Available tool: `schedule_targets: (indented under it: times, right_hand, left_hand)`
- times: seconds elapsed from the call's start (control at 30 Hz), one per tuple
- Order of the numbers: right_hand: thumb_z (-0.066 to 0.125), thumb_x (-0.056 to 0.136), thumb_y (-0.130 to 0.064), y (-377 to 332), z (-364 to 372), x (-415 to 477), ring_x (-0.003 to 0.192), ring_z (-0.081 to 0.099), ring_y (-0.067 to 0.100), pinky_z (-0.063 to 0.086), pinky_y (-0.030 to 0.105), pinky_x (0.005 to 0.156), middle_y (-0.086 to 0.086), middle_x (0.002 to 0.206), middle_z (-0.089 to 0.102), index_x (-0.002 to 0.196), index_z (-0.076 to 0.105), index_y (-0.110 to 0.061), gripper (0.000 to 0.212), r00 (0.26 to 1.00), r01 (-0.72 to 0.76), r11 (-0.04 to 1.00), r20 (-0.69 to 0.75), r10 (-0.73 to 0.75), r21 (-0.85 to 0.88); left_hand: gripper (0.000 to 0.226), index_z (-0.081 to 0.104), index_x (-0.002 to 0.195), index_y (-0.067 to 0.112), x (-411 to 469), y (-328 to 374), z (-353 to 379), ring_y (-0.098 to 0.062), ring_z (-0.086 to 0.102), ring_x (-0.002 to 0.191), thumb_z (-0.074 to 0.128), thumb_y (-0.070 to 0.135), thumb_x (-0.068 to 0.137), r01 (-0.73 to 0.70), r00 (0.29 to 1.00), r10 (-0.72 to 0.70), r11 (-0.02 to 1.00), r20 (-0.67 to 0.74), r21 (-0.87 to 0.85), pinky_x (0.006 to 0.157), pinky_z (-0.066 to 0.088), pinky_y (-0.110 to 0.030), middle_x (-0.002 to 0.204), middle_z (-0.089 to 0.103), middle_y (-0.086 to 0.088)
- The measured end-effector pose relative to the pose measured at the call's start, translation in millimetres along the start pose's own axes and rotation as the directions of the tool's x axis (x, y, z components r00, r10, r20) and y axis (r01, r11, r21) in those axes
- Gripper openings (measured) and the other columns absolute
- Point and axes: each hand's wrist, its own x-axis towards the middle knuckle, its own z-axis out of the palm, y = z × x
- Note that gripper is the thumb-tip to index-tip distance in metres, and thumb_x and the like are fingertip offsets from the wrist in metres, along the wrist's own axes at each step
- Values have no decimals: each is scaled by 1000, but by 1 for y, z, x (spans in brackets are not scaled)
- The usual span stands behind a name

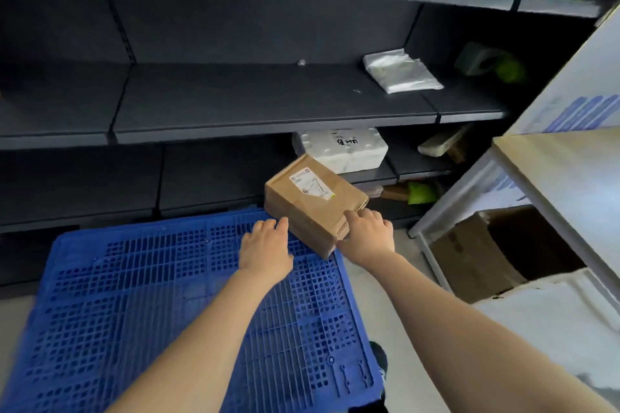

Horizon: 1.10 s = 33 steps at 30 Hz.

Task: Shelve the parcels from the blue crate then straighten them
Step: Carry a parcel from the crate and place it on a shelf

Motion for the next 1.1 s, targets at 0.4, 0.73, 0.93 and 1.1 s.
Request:
schedule_targets:
  times: [0.4,0.73,0.93,1.1]
  right_hand:
    - [56,89,-43,100,67,200,131,36,29,33,42,104,8,140,42,139,40,-19,57,962,229,973,150,-230,21]
    - [64,83,-50,108,114,254,119,49,31,47,46,95,10,130,49,135,37,-8,71,975,115,940,146,-169,321]
    - [68,82,-49,106,110,218,120,48,28,46,43,97,8,128,50,134,41,-10,71,973,148,912,110,-204,383]
    - [71,79,-49,85,103,149,120,47,30,39,39,98,11,128,51,135,43,-7,76,963,228,869,31,-269,439]
  left_hand:
    - [74,27,146,13,145,90,111,-30,50,117,58,48,89,473,873,-457,710,168,-522,85,48,-39,127,52,-14]
    - [77,18,150,21,181,105,149,-15,50,120,66,22,90,512,709,-630,150,317,-846,100,40,-28,129,51,5]
    - [76,17,151,29,142,105,142,-13,48,118,64,18,91,472,693,-636,45,340,-880,103,43,-37,122,47,12]
    - [76,17,152,31,66,98,127,-9,46,120,62,15,93,359,685,-677,-7,269,-933,104,41,-33,127,47,15]
